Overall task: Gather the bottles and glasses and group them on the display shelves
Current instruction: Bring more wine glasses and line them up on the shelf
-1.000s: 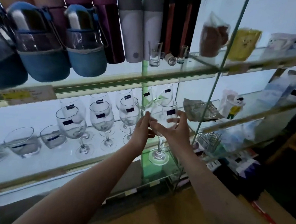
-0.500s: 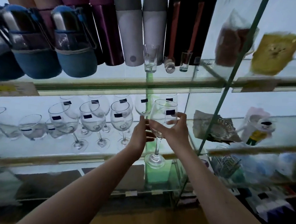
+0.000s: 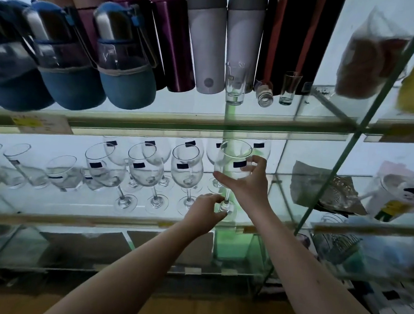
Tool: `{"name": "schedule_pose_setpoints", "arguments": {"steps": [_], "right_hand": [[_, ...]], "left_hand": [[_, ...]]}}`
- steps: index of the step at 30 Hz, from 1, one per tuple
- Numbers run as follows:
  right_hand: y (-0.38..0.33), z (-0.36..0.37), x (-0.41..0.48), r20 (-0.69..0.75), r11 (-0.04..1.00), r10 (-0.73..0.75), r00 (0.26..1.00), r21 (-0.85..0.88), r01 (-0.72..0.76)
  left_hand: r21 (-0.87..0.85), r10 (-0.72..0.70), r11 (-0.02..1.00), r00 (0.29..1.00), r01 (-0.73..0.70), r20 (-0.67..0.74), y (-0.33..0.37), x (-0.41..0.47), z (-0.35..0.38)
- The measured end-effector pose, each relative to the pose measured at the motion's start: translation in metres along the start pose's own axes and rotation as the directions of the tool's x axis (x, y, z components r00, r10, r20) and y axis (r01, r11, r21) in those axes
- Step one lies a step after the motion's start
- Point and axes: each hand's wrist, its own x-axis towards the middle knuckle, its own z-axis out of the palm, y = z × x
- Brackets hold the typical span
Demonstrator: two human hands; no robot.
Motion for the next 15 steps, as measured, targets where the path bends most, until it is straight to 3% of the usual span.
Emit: {"name": "schedule_pose_setpoints", "arguments": {"steps": [4,10,15], "right_hand": [[0.006,0.014,0.009,-0.002,0.999,0.0,1.0,-0.04,0.0],[0.016,0.024,0.021,-0.015,0.996,0.042,0.999,-0.08,-0.043],[0.022,0.027,0.025,-0.043,0.994,0.045,0.998,-0.097,-0.049]], "left_hand": [[0.025,-0.035,0.999,0.996,0.033,0.081,-0.008,0.01,0.006],[-0.103,-0.105,0.987,0.984,0.12,0.145,-0.018,0.022,0.011],[-0.099,-0.104,0.988,0.979,0.122,0.175,-0.021,0.027,0.014]]}}
